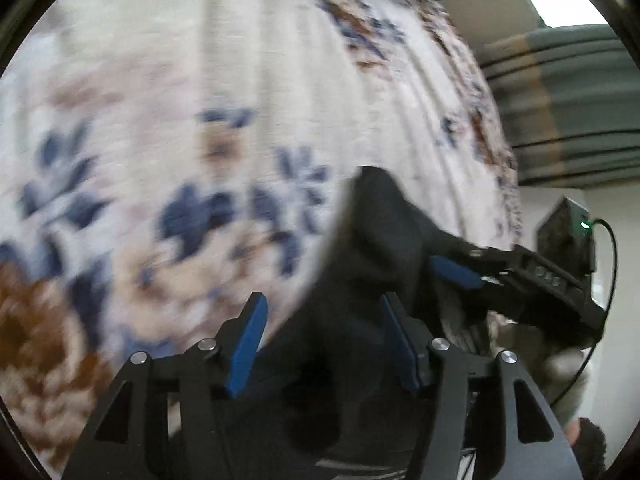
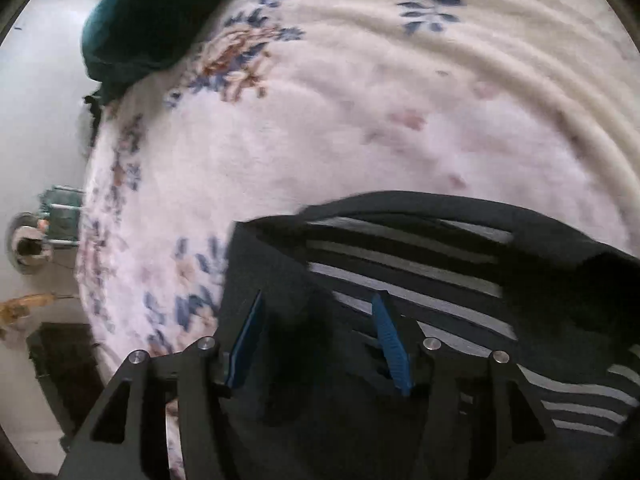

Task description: Fold small clothes

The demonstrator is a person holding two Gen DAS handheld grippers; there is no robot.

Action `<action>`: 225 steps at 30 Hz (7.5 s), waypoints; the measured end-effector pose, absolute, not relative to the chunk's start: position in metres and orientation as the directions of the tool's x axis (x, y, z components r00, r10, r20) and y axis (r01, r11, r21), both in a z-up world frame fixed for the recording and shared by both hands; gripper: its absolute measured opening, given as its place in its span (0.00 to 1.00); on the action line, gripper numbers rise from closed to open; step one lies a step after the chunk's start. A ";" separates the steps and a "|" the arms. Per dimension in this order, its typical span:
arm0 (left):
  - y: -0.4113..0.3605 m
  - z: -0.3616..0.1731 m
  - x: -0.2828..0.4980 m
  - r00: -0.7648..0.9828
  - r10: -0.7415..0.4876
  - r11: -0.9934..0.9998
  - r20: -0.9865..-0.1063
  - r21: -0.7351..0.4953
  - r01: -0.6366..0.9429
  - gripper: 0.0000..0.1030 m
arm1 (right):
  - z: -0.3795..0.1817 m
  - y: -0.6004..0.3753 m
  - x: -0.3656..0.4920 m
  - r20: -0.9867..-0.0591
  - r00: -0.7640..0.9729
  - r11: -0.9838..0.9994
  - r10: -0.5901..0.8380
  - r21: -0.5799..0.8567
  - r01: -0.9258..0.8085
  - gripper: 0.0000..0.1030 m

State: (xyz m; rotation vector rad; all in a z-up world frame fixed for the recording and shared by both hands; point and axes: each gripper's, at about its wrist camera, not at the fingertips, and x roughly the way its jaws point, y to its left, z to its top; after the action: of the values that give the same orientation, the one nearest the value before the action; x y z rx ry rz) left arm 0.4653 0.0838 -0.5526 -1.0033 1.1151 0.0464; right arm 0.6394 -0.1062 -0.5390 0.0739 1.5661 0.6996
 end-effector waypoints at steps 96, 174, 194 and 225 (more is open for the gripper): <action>-0.321 -0.500 0.243 -0.099 -0.421 0.903 -0.902 -0.427 0.047 0.60 | -0.415 -0.615 0.373 -0.985 -0.080 0.985 0.156 0.149 0.091 0.59; 0.019 -0.531 0.156 0.216 -0.328 0.856 -0.920 -0.386 -0.344 0.03 | -0.519 -0.158 0.372 -0.875 -0.287 0.895 0.390 0.433 -0.105 0.50; 0.057 -0.530 0.147 0.227 -0.322 0.827 -0.919 -0.389 -0.406 0.03 | -0.533 -0.081 0.356 -0.882 -0.320 0.883 0.347 0.422 -0.205 0.41; 0.076 -0.484 0.502 0.380 -0.528 0.771 -0.760 -0.616 -0.161 0.57 | -0.499 -0.306 0.507 -0.926 0.090 0.918 0.368 0.377 0.127 0.60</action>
State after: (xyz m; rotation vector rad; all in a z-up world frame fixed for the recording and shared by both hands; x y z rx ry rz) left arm 0.5022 0.0758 -0.4839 -0.6867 1.1802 -0.2592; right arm 0.5073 -0.3059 -0.4987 0.4091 1.4820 0.1866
